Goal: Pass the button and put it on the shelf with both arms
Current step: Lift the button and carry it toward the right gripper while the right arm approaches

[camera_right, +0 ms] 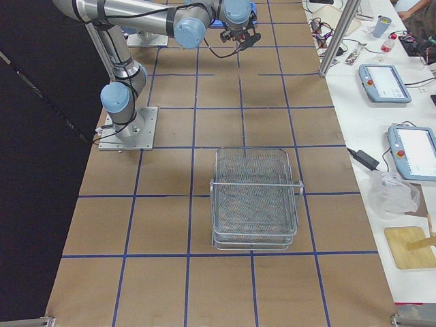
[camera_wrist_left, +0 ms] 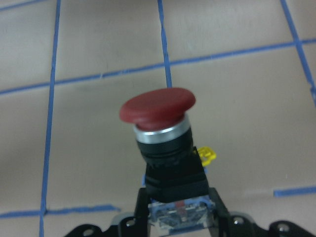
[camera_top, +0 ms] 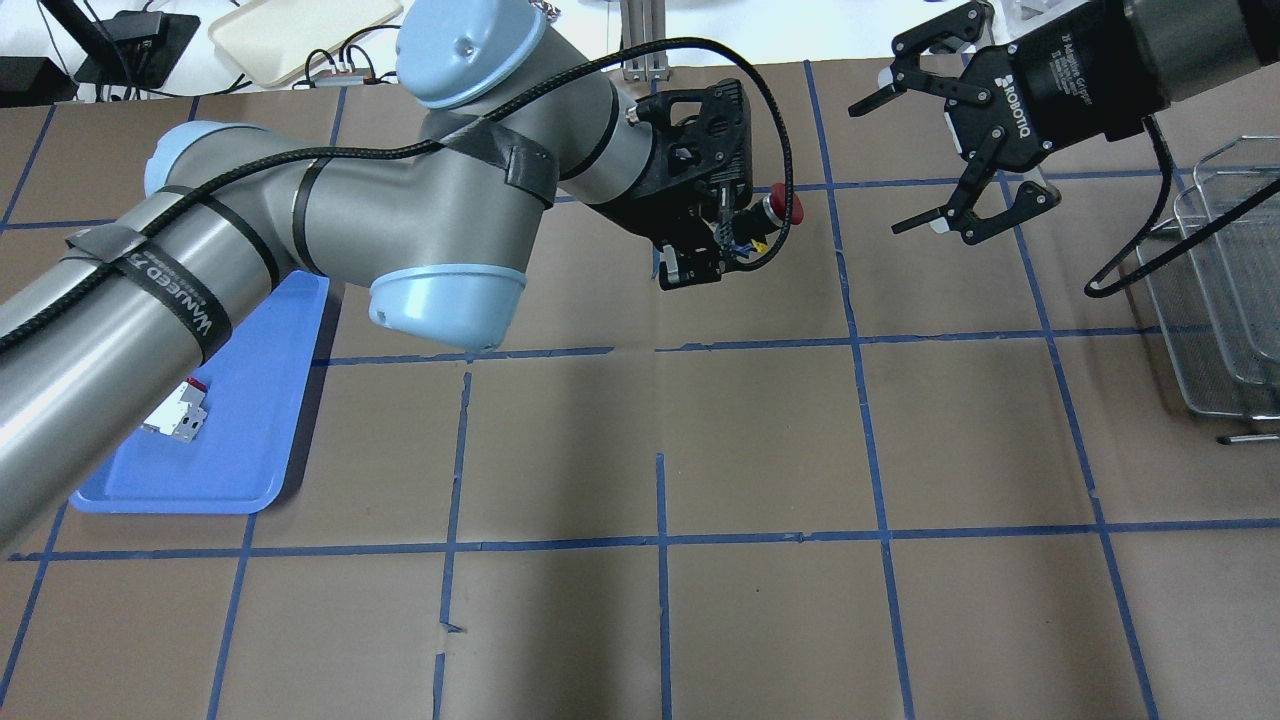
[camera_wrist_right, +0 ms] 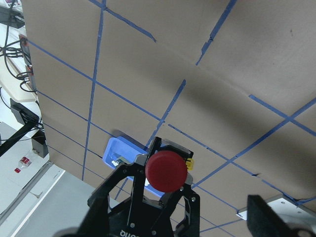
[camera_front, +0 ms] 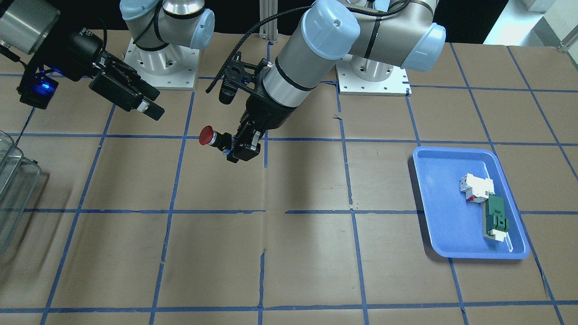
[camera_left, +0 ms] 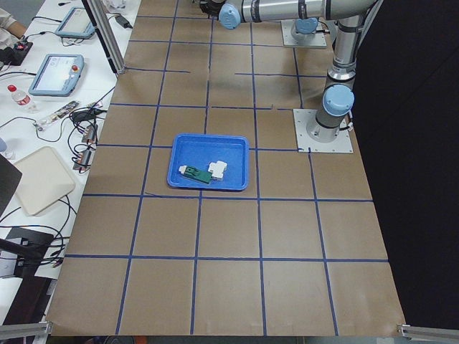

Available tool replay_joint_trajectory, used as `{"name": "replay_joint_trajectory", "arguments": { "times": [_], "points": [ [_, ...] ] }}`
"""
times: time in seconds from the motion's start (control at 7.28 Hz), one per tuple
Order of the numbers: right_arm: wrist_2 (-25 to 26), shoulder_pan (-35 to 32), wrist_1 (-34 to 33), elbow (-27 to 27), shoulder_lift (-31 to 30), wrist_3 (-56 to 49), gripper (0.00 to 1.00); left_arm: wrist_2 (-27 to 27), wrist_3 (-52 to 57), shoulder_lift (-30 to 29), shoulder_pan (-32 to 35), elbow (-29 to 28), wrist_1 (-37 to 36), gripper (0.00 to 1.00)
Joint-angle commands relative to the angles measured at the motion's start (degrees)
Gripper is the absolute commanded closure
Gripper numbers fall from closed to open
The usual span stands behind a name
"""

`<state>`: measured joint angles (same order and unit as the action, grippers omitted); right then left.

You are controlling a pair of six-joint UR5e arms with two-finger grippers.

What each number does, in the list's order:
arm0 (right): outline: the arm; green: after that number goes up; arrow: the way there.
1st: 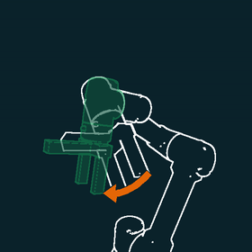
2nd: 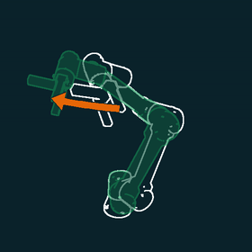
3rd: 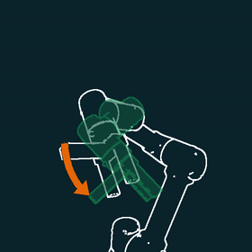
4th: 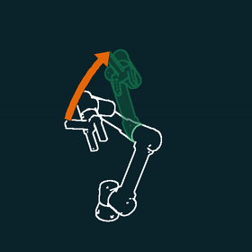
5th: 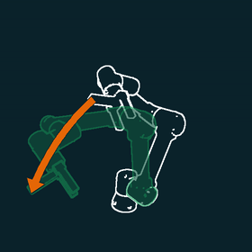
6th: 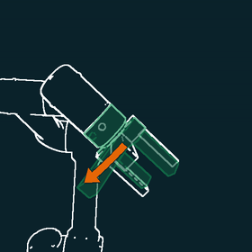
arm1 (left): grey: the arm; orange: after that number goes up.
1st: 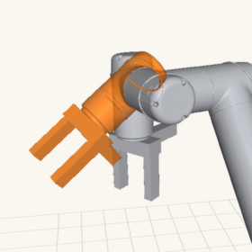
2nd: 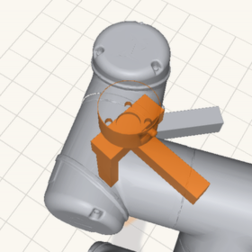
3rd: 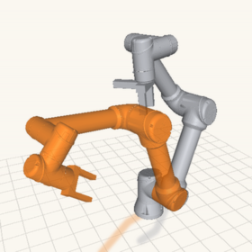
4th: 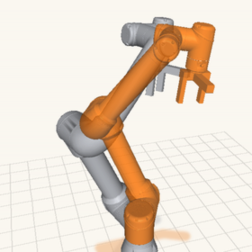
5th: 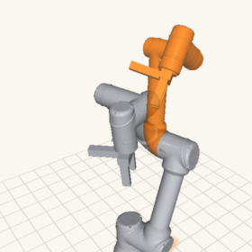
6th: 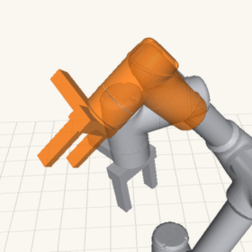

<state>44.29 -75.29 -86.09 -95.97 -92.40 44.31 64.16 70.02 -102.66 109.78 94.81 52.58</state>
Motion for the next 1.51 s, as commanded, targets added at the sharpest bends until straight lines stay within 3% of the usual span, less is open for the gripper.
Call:
{"name": "replay_joint_trajectory", "arguments": {
  "times": [0.0,0.41,1.1,1.37],
  "points": [
    [-0.26,0.06,0.48,-0.09,0.91,2.98,0.0,0.0,-4.69,0.0,1.39,-1.2,-1.77,1.0],
    [-0.87,-0.21,-0.04,-2.28,0.55,4.82,0.0,0.0,-8.23,-0.96,2.54,-4.28,-2.57,1.0],
    [-3.69,-0.03,-0.31,-0.8,0.12,6.23,0.0,0.0,-8.67,-0.7,3.68,-3.67,-2.66,1.0],
    [-3.69,-0.21,-3.71,-1.58,0.46,6.31,0.0,-0.09,-8.67,-0.52,3.68,-3.93,-2.66,1.0]
  ]
}}
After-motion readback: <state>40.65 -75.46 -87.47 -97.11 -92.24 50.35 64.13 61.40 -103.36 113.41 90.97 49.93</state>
